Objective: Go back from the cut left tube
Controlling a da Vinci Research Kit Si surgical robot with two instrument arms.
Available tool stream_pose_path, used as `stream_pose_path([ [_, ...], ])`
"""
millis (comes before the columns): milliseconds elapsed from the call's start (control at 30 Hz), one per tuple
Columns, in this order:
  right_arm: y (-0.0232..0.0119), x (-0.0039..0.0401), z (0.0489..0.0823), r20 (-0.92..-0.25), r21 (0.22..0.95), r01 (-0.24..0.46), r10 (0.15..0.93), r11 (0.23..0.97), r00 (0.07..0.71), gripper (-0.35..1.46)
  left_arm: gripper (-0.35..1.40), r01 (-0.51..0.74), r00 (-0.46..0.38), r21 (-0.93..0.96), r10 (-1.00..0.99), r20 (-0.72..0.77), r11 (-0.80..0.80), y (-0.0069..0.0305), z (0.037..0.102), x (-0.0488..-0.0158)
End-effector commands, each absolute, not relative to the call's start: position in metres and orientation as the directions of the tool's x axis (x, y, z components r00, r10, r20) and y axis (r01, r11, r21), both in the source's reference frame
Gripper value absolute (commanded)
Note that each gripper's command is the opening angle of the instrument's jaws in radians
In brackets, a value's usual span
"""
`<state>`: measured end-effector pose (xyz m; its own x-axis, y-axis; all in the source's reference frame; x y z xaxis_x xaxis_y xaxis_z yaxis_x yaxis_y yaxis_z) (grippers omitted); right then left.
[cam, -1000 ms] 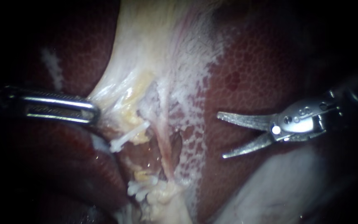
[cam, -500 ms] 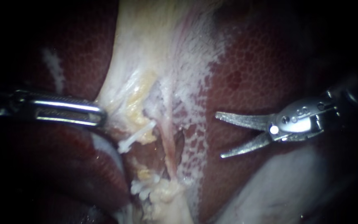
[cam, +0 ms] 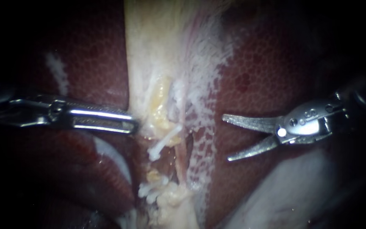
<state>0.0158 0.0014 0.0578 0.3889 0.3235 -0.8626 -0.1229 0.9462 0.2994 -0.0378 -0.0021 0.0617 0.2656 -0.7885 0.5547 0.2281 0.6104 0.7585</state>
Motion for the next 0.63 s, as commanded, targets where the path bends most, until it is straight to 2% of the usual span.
stream_pose_path([
  [33,0.0015,0.0158,0.0578,-0.863,0.299,-0.123,0.324,0.946,0.388,1.43,-0.35,0.227,0.266,0.759,-0.788,0.554,0.61,-0.0021,0.0616,-0.0378],
  [633,0.0015,0.0156,0.0579,-0.862,0.299,-0.122,0.323,0.946,0.391,1.43,-0.35,0.221,0.268,0.761,-0.788,0.554,0.61,-0.0022,0.0615,-0.038],
])
